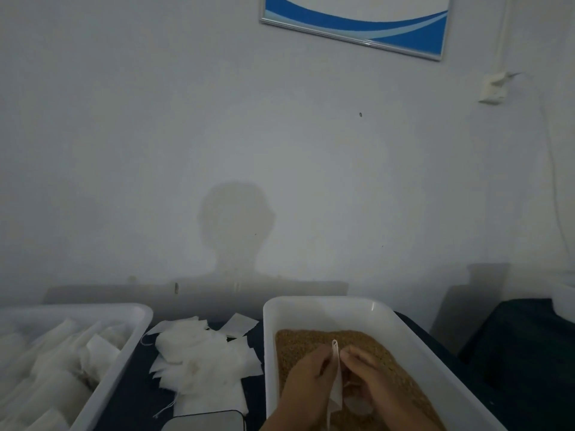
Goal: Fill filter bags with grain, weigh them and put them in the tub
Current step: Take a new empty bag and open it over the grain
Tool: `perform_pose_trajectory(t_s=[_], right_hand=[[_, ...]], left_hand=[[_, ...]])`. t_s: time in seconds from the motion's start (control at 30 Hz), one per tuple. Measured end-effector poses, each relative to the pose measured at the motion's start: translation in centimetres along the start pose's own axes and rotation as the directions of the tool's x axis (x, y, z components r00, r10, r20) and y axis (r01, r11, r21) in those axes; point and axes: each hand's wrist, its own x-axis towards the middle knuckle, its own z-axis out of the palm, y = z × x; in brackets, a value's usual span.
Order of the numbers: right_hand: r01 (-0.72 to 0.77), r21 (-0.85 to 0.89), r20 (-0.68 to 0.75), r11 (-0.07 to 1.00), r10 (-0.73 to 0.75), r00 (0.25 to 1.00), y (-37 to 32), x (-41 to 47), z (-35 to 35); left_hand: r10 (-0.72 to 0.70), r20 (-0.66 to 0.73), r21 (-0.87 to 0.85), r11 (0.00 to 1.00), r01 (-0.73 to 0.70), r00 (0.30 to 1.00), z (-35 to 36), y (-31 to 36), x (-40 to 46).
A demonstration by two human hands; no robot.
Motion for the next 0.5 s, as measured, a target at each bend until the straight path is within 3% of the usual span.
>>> perform_pose_trajectory(t_s=[0.07,0.2,0.37,0.5], right_hand=[[0.017,-0.096,-0.040,0.995,-0.021,0.999,0.0,-0.2,0.1],[0.026,-0.464,-0.084,0.886,-0.074,0.994,0.5,-0.1,0.4],[-0.005,-0.566,-0.111,0.825,-0.070,0.991,1.0,0.0,0.0],[-0.056,-0.565,-0.161,0.823,-0.043,0.986,1.1,0.1,-0.3]], left_hand=[[0.033,0.003,0.140,0.990,-0.033,0.999,0.1,-0.1,0.0],[-0.018,0.019,0.307,0.952,0.012,1.000,0.4,-0.1,-0.2],[-0.015,-0.091,0.218,0.975,0.035,0.996,0.4,-0.2,-0.3],[0.099,-0.078,0.406,0.912,-0.059,0.992,0.2,-0.4,-0.2]])
